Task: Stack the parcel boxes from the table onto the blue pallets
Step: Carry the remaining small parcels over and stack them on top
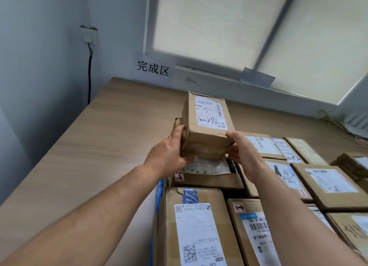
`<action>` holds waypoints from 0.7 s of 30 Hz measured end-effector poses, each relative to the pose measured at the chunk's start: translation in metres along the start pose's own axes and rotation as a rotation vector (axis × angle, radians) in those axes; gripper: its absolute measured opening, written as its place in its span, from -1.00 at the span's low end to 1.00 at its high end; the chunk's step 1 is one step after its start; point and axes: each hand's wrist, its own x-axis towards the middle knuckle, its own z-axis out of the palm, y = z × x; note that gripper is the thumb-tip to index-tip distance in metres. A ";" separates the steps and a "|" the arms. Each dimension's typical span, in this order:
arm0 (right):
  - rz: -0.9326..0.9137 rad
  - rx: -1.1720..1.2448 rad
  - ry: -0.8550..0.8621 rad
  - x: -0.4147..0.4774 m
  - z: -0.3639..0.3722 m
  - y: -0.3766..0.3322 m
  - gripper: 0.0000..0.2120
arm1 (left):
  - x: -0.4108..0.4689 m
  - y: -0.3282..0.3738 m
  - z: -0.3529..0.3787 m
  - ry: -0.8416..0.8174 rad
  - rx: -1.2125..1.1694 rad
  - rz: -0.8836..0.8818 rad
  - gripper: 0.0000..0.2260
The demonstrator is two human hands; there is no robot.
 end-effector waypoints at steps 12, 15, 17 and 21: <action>-0.092 -0.004 -0.013 0.004 0.009 0.012 -0.33 | -0.009 -0.008 0.003 0.078 -0.139 0.030 -0.25; -0.093 -0.012 -0.015 0.004 0.009 0.014 -0.45 | -0.009 -0.008 0.003 0.071 -0.136 0.017 -0.23; -0.096 -0.010 -0.006 0.003 0.009 0.014 -0.50 | -0.010 -0.008 0.002 0.068 -0.124 0.007 -0.21; -0.120 -0.013 0.005 -0.004 0.011 0.011 -0.52 | -0.013 -0.007 -0.001 0.053 -0.110 -0.016 -0.18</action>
